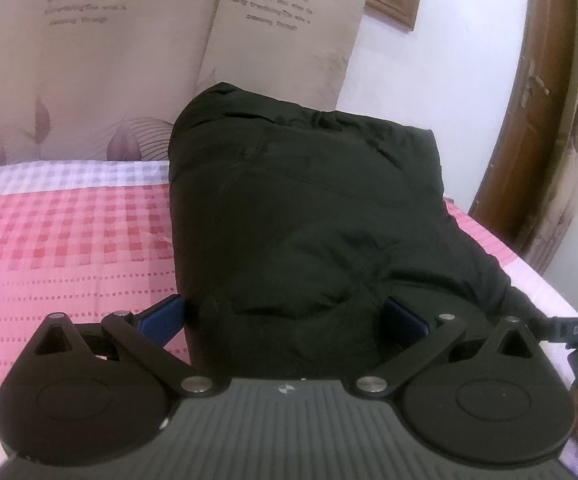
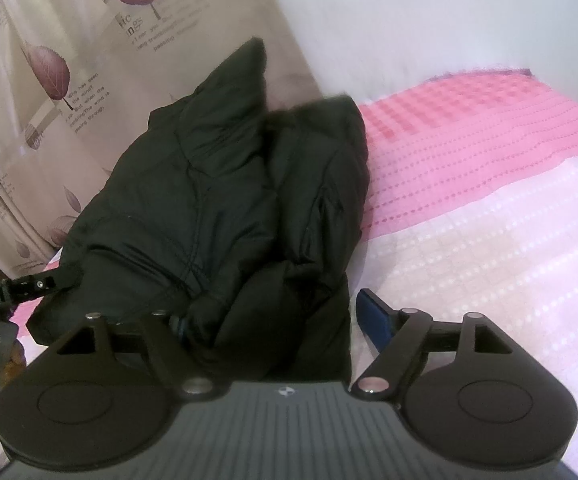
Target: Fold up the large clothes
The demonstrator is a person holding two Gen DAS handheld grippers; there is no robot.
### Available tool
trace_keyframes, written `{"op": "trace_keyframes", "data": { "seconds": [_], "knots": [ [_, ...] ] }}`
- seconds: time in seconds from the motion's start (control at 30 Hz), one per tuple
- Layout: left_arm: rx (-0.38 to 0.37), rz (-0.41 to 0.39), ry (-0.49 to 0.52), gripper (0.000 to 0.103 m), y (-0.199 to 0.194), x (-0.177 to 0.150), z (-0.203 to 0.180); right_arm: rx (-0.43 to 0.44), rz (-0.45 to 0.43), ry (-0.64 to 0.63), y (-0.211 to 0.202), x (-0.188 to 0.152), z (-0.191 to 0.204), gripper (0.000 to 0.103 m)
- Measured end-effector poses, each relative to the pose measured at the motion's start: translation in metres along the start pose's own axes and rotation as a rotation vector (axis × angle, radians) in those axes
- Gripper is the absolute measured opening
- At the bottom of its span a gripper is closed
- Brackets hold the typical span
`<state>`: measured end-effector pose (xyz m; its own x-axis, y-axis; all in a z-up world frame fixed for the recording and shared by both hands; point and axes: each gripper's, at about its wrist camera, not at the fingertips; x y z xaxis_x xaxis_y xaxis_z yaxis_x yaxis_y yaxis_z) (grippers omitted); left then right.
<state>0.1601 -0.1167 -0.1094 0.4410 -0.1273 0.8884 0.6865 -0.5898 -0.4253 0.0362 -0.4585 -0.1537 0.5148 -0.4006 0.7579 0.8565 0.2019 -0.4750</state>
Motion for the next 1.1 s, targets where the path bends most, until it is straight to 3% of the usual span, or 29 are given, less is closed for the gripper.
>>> {"op": "trace_keyframes", "data": {
  "seconds": [0.13, 0.27, 0.4, 0.67, 0.73, 0.8, 0.83, 1.0, 1.1],
  "knots": [
    [-0.017, 0.010, 0.007, 0.103, 0.005, 0.004, 0.004, 0.016, 0.022, 0.006, 0.001, 0.004, -0.002, 0.081],
    [-0.095, 0.037, -0.067, 0.103, 0.013, 0.011, 0.025, -0.005, 0.045, -0.061, 0.002, 0.017, -0.002, 0.100],
    [-0.205, 0.066, -0.166, 0.103, 0.026, 0.012, 0.048, 0.048, 0.060, -0.087, 0.010, 0.032, -0.012, 0.103],
    [-0.337, 0.101, -0.227, 0.099, 0.046, 0.015, 0.066, 0.212, 0.137, -0.053, 0.055, 0.048, -0.008, 0.103],
    [-0.325, 0.068, -0.182, 0.082, 0.039, 0.014, 0.062, 0.208, 0.131, -0.075, 0.057, 0.043, 0.002, 0.093],
    [-0.292, 0.018, -0.136, 0.074, 0.028, 0.014, 0.055, 0.210, 0.118, -0.065, 0.053, 0.043, 0.009, 0.074],
    [-0.277, 0.004, -0.131, 0.071, 0.025, 0.015, 0.054, 0.207, 0.105, -0.065, 0.050, 0.044, 0.015, 0.070],
    [-0.227, -0.055, -0.124, 0.067, -0.005, 0.021, 0.052, 0.224, 0.049, -0.050, 0.038, 0.045, 0.043, 0.053],
    [-0.210, -0.081, -0.124, 0.066, -0.030, 0.026, 0.054, 0.274, 0.004, -0.051, 0.029, 0.043, 0.068, 0.051]
  ]
}}
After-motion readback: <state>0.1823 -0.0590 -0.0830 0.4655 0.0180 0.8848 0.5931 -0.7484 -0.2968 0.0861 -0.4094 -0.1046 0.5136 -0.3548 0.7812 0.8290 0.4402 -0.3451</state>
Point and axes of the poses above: each gripper's, at about its wrist camera, not at the fingertips, and y roughly the way its jaws point, z to its left, x to its top, and after that the axes turned 3 degrees about -x, right-handed
